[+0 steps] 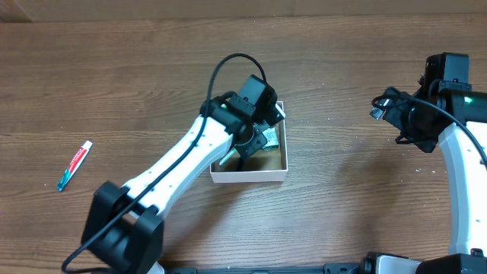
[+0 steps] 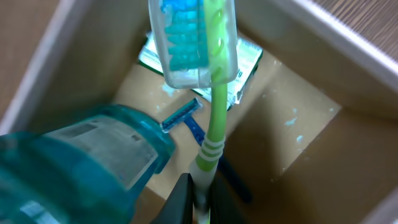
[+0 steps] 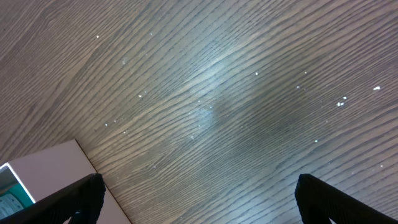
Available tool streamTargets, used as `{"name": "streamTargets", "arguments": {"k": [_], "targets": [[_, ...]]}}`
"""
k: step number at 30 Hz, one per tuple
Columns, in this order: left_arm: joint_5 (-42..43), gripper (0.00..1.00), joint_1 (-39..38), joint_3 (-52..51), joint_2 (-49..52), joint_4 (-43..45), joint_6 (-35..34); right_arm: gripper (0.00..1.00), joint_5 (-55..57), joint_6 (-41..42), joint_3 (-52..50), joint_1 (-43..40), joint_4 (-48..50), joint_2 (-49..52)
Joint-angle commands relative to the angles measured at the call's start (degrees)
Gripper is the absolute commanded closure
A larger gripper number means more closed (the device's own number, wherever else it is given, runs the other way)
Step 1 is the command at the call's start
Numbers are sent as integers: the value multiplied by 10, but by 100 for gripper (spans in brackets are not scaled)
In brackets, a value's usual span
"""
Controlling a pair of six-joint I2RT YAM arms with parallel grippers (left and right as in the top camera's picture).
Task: Pack container
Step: 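Carry the toothbrush into the box and release it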
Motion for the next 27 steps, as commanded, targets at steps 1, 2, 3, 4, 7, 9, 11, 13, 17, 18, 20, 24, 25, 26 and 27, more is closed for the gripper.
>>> {"name": "streamTargets", "arguments": {"k": [1, 2, 3, 4, 7, 9, 11, 13, 17, 18, 20, 24, 25, 26, 27], "targets": [[12, 89, -4, 0, 17, 2, 10, 0, -3, -4, 0, 1, 2, -6], [12, 82, -4, 1, 17, 2, 10, 0, -3, -4, 0, 1, 2, -6], [12, 74, -4, 2, 14, 2, 10, 0, -3, -4, 0, 1, 2, -6], [12, 58, -4, 3, 10, 1, 10, 0, -3, -4, 0, 1, 2, -6], [1, 39, -4, 14, -8, -3, -12, 0, -3, -4, 0, 1, 2, -6], [-23, 31, -4, 36, -32, -20, -42, 0, -3, -4, 0, 1, 2, -6], [-27, 24, -4, 69, -61, -57, -65, 0, -3, -4, 0, 1, 2, -6], [-43, 23, -4, 107, -99, -99, -105, 0, -3, -12, 0, 1, 3, -6], [-102, 4, 10, 133, -183, -141, -169, 0, -3, -12, 0, 1, 3, -6], [-126, 0, 21, 133, -208, -151, -185, 0, -3, -12, 0, 1, 3, -6], [-175, 0, 50, 133, -242, -176, -226, 0, -3, -12, 0, 1, 3, -6], [-199, 0, 171, 132, -281, -234, -294, 0, -3, -12, 0, 1, 3, -6], [-198, 0, 207, 131, -282, -246, -306, 0, -3, -12, 0, 1, 3, -6], [-193, 0, 244, 130, -281, -254, -313, 0, -3, -12, 0, 1, 3, -6], [-185, 0, 279, 125, -280, -254, -313, 0, -3, -12, 0, 1, 3, -6]]}}
